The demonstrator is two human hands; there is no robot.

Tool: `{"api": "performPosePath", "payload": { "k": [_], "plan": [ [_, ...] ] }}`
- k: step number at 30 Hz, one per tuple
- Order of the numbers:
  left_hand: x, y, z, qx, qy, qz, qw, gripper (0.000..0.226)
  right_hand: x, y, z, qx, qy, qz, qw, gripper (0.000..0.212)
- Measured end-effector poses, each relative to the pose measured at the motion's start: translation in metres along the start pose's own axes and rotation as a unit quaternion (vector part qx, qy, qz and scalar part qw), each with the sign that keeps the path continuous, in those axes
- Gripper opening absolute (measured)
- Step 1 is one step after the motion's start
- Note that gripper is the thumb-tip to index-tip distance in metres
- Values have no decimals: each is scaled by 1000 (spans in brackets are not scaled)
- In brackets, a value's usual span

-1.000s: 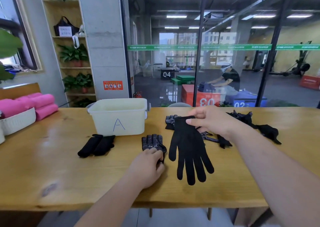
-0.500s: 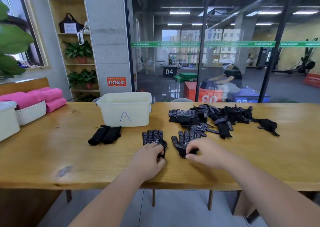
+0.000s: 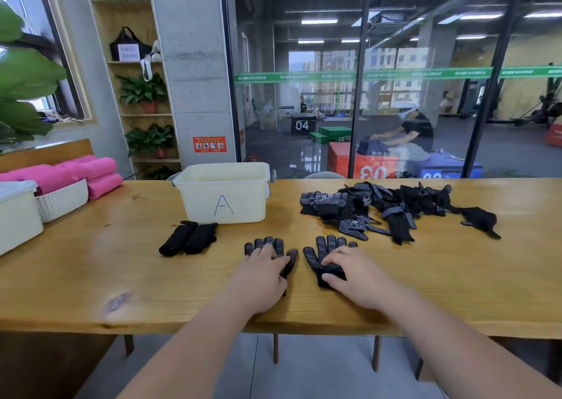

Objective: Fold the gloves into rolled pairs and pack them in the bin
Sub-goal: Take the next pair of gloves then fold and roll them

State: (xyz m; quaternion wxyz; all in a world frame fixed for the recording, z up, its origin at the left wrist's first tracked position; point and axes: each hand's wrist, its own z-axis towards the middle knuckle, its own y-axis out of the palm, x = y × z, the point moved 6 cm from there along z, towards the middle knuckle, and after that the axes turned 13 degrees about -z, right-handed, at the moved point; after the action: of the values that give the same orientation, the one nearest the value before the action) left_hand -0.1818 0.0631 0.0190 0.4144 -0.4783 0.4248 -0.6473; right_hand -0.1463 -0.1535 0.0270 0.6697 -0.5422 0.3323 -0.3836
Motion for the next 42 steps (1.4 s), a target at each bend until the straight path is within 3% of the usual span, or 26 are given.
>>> {"api": "performPosePath", "payload": {
  "k": [3, 6, 9, 11, 16, 23, 37, 40, 42],
  "plan": [
    [4, -5, 8, -23, 3, 45, 999, 61, 5, 0, 4, -3, 20, -11, 1000, 34],
    [3, -3, 13, -8, -24, 10, 1000, 60, 7, -6, 8, 35, 47, -28, 998, 40],
    [-6, 21, 14, -98, -77, -28, 992, 74, 5, 10, 11, -51, 45, -56, 996, 66],
    [-10, 25, 16, -123, -83, -40, 988, 77, 8, 22, 13, -110, 38, -72, 991, 71],
    [-15, 10, 35, -17, -101, -78, 992, 70, 13, 17, 33, -69, 79, -34, 994, 73],
    [-24, 34, 60, -42, -145, -22, 988, 78, 9, 42, 65, -90, 136, -79, 983, 80],
    [-26, 32, 46, -67, -119, -24, 990, 76, 1, 40, 39, -112, 101, -88, 985, 80],
    [-22, 20, 36, -12, -103, -81, 991, 68, -2, 35, 34, -66, 93, -31, 993, 76],
    [-21, 4, 28, 75, -77, -151, 983, 54, 2, 21, 28, 14, 88, 27, 996, 63]
  ]
}}
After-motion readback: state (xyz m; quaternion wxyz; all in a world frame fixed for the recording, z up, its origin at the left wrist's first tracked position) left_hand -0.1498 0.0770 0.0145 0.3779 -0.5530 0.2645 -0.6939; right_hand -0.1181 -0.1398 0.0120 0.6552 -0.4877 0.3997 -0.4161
